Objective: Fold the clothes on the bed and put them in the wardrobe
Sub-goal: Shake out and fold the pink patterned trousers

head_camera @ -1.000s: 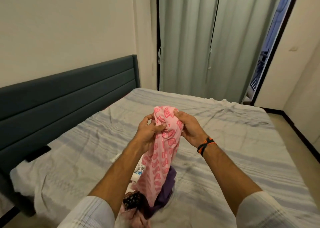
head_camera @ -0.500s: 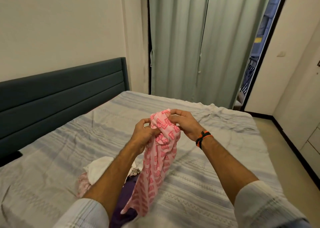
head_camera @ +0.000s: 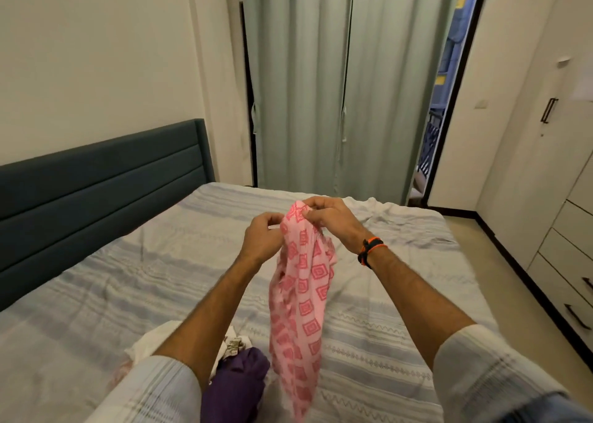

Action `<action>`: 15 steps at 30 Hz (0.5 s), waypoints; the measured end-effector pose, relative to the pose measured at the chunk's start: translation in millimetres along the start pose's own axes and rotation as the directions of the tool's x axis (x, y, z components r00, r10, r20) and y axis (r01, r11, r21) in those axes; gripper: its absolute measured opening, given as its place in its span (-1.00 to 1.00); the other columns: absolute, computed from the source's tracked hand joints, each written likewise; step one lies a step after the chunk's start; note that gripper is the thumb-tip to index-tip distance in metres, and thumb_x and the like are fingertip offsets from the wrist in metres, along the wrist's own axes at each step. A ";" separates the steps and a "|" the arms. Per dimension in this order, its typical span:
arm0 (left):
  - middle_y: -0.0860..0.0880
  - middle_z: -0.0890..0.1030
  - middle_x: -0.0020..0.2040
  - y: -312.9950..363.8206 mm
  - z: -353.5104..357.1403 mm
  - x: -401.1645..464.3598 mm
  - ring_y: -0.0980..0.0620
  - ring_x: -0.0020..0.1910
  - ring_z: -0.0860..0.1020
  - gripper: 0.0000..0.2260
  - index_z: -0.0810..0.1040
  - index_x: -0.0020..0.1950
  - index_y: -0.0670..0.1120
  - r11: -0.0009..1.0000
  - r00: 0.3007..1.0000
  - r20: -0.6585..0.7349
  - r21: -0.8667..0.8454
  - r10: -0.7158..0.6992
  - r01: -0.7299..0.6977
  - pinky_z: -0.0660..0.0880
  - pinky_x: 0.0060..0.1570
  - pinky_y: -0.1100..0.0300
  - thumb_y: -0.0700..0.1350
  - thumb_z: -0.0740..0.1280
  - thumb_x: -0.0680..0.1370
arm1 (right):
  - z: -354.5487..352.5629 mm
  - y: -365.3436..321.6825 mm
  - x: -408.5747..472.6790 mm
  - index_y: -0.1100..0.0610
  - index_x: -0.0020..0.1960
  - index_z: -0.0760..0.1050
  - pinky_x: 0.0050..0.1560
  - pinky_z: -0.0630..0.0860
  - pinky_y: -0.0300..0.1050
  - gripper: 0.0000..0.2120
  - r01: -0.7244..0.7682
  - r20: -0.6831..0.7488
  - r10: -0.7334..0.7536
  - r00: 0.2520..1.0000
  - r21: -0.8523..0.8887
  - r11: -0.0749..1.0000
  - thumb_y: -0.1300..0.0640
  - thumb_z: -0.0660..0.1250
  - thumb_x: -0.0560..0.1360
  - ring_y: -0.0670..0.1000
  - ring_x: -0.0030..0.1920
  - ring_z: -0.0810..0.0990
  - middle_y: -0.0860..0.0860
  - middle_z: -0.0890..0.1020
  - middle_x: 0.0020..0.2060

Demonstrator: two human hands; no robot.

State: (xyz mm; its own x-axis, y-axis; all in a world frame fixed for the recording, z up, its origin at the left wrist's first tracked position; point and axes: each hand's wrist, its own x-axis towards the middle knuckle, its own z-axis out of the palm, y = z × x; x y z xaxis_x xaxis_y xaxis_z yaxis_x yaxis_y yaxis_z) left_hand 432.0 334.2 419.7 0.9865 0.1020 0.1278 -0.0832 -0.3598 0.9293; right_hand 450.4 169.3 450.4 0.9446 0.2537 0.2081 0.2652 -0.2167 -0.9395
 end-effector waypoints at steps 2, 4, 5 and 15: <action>0.04 0.64 0.09 11.0 -6.3 7.9 0.06 0.13 0.59 -0.76 0.58 0.19 -0.02 0.992 0.991 0.087 -0.081 0.101 -0.094 0.54 0.18 0.03 -0.08 0.41 0.53 | 2.1 -3.2 4.9 0.24 0.01 0.62 -0.15 0.53 -0.29 -0.84 0.019 0.023 -0.018 1.000 -0.042 0.999 0.34 0.26 0.56 -0.08 -0.21 0.58 0.04 0.64 -0.16; 0.02 0.64 0.12 17.5 -14.2 14.2 0.04 0.17 0.58 -0.72 0.54 0.27 -0.02 0.982 0.956 0.231 -0.095 0.181 -0.163 0.53 0.19 0.06 -0.18 0.36 0.56 | 2.4 -5.6 7.4 0.25 0.02 0.63 -0.10 0.55 -0.28 -0.84 0.039 0.059 -0.034 0.998 -0.094 0.995 0.31 0.26 0.58 -0.08 -0.20 0.60 0.03 0.65 -0.16; 0.01 0.65 0.11 17.6 -18.6 18.5 0.05 0.18 0.58 -0.70 0.54 0.28 -0.03 0.980 0.929 0.310 -0.074 0.200 -0.187 0.53 0.19 0.06 -0.22 0.35 0.56 | 2.1 -5.8 9.6 0.26 0.03 0.63 -0.06 0.56 -0.25 -0.84 0.047 0.066 -0.040 0.997 -0.110 0.993 0.30 0.27 0.59 -0.06 -0.18 0.61 0.04 0.65 -0.16; 0.05 0.64 -0.13 8.9 -24.2 46.8 0.03 -0.06 0.60 -0.93 0.63 -0.09 -0.01 0.857 0.910 0.328 0.359 0.254 -0.369 0.56 0.01 0.05 -0.17 0.39 0.49 | -13.1 3.2 16.0 0.15 0.09 0.57 -0.21 0.56 -0.14 -0.73 0.113 0.119 -0.081 0.990 -0.286 0.951 0.11 0.52 0.44 -0.12 -0.34 0.60 -0.03 0.62 -0.36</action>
State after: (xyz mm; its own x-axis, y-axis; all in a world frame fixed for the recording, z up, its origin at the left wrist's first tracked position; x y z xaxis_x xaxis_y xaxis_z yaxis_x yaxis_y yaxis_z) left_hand 474.0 358.3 442.4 0.9227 -0.3031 0.2383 -0.3846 -0.6790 0.6254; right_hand 468.9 160.3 454.3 0.8902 0.3809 0.2499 0.4140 -0.4477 -0.7925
